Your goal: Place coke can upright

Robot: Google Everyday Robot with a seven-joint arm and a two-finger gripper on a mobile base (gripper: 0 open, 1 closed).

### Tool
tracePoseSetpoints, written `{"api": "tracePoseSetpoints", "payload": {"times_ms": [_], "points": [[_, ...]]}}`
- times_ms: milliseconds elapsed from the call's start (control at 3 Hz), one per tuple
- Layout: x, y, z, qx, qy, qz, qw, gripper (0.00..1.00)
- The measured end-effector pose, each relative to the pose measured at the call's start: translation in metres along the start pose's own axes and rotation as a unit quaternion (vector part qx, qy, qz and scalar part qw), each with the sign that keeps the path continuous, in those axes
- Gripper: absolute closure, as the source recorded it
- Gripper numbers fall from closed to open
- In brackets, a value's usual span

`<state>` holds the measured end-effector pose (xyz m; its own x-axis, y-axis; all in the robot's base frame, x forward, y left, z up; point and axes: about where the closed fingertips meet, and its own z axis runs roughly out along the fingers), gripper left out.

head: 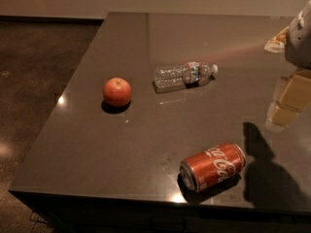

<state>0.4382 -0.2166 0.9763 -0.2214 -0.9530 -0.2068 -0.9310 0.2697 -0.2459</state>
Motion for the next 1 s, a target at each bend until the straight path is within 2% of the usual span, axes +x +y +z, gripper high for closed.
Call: {"api": "tracePoseSetpoints", "payload": {"times_ms": [333,667,1000], "points": [[0.000,0.000,0.000,0.000,0.000,0.000,1.0000,0.00],[-0.002,0.008,0.007,-0.001,0.006,-0.042,0.9991,0.00],[-0.005,0.032,0.025,-0.014,0.020,-0.130,0.9912,0.00]]}}
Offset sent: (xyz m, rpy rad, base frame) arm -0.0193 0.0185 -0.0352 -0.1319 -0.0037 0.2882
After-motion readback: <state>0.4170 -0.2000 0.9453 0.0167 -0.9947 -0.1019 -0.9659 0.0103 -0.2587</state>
